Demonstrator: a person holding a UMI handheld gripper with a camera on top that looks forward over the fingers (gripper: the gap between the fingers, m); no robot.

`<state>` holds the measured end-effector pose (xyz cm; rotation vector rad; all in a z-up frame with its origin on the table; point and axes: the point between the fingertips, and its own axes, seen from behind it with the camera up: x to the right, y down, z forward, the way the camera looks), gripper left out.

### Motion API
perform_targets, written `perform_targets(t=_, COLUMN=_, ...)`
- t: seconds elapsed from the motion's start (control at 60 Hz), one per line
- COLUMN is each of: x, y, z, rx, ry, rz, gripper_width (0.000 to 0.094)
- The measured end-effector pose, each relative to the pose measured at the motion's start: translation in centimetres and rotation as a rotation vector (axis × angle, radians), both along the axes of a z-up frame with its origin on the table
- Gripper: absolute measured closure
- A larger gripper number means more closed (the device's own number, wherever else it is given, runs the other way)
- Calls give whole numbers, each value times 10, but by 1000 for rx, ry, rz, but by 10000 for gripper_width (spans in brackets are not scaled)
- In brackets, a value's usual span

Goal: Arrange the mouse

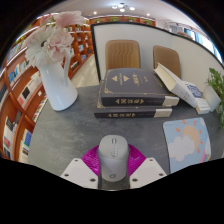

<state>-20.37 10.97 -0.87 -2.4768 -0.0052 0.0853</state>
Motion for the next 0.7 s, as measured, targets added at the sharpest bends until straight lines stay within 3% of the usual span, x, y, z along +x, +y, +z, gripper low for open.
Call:
perform_targets(t=0.083, x=2, y=10, z=50, rx=84, ry=26, rz=27, gripper_width=623)
perform_targets(t=0.267, x=54, y=38, z=221, rx=342, ry=-29, rz=87, gripper_width=624)
perform_targets(t=0.417, x=135, y=48, z=318, rx=498, ry=-57, rz=34, gripper_width=624)
perform_targets(t=0.533, x=205, y=52, z=315, rx=506, ry=-54, rz=-30, gripper_width=628)
perform_targets(t=0.7, x=275, y=47, z=202, rx=295, ry=-122, rz=-48, gripper_width=628)
